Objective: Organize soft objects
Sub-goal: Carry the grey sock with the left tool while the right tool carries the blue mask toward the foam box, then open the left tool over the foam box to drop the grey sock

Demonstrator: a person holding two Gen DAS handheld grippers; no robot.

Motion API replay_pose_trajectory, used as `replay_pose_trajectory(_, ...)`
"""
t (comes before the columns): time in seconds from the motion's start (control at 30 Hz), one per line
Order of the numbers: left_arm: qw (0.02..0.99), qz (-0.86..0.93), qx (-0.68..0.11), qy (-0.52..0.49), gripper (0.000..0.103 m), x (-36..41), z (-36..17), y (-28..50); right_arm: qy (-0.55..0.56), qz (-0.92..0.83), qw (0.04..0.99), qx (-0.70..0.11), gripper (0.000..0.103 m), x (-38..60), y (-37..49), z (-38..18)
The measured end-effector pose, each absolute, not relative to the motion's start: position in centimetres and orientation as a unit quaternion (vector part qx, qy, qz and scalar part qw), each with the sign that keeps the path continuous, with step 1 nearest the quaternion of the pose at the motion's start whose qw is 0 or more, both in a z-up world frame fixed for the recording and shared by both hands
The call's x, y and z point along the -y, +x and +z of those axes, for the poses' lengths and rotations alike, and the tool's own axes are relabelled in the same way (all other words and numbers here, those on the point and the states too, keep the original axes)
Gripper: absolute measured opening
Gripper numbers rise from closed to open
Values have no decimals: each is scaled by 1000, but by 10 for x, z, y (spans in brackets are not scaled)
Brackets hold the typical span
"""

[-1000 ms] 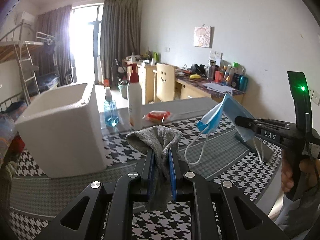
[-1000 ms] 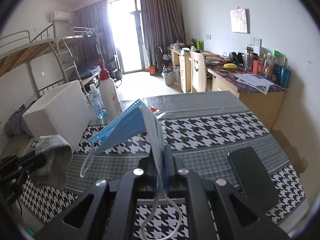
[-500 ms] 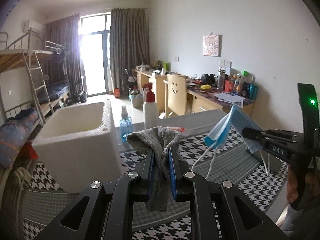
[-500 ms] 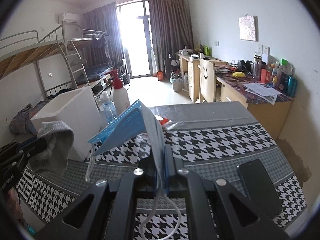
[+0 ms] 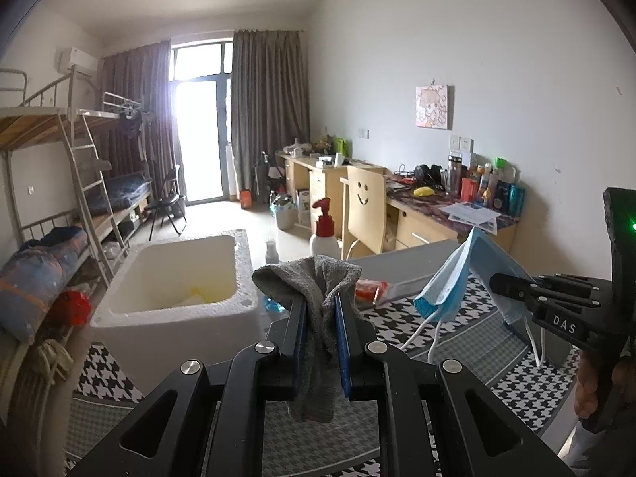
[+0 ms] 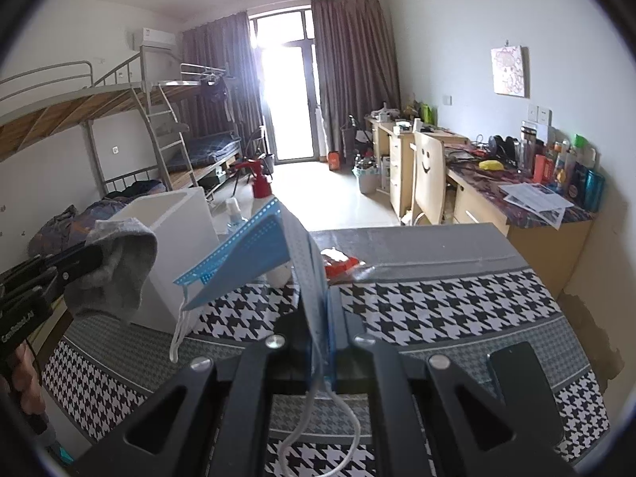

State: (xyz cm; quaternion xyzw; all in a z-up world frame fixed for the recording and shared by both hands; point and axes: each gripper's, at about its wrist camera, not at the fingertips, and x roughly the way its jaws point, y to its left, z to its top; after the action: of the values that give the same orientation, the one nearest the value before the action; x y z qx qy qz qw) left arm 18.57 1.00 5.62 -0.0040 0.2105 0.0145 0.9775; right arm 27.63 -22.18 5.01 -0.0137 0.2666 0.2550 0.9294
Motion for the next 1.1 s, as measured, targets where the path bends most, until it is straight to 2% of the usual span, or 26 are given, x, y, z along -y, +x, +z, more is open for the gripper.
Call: replay_pose_trajectory(1.1, 981, 73, -179, -3, 15, -52, 93, 214, -30, 319, 915, -244, 9, 170, 299, 89)
